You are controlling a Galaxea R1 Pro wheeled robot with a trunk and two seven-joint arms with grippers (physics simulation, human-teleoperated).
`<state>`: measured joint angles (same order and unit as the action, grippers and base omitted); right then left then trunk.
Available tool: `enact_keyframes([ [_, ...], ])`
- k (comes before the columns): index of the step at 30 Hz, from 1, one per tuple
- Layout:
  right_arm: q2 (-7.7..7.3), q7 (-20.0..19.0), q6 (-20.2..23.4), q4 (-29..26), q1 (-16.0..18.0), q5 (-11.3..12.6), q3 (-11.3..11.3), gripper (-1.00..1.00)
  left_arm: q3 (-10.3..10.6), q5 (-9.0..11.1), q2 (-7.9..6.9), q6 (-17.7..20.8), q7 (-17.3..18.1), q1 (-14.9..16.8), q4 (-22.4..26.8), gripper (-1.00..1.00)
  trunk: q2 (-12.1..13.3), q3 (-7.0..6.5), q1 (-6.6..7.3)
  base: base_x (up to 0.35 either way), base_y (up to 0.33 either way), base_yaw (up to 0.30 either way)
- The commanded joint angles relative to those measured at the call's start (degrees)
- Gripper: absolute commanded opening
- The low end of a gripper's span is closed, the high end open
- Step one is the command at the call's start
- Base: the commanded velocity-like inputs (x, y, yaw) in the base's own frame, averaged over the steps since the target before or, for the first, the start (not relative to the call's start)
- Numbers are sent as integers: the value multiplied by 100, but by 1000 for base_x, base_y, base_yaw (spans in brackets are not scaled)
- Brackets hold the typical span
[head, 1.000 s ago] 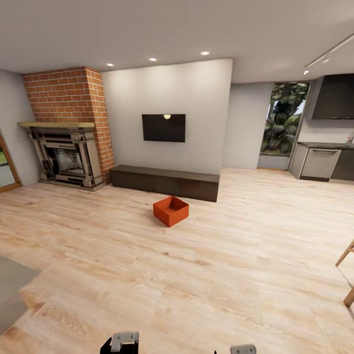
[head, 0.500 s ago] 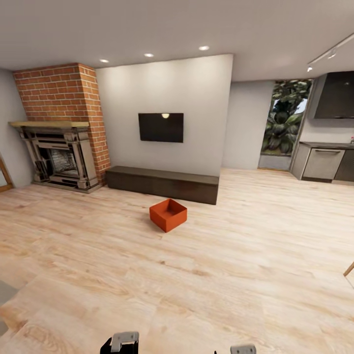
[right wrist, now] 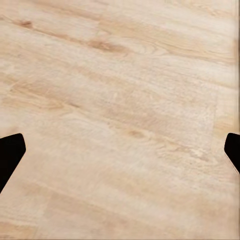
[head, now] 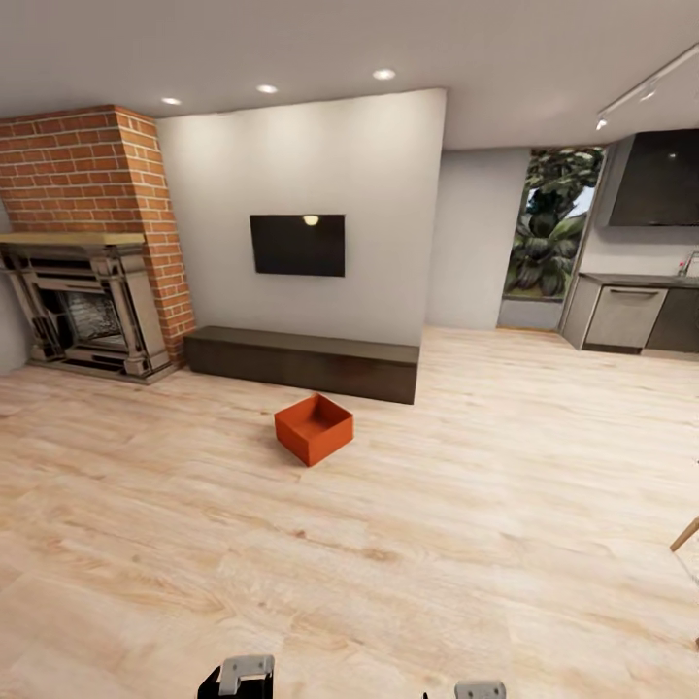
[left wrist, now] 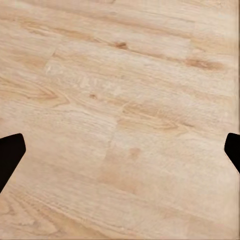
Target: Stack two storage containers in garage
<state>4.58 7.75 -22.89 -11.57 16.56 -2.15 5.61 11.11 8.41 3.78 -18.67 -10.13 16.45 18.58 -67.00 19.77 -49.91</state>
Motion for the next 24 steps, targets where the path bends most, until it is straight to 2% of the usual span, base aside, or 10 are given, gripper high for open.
enact_keyframes([
  [1,-1,60,-5,6,5,-23,46,100,50,58,-2,-22,-35,4,-3,100,-4,15,-3,320,-190,-79],
  [15,-1,60,-5,6,5,-30,45,100,50,73,-8,-22,-35,4,-3,100,-4,48,-3,319,-192,-17],
  [24,-1,60,-5,6,5,-25,45,100,50,73,-8,-22,-36,5,-3,100,-4,48,-3,319,-193,138],
])
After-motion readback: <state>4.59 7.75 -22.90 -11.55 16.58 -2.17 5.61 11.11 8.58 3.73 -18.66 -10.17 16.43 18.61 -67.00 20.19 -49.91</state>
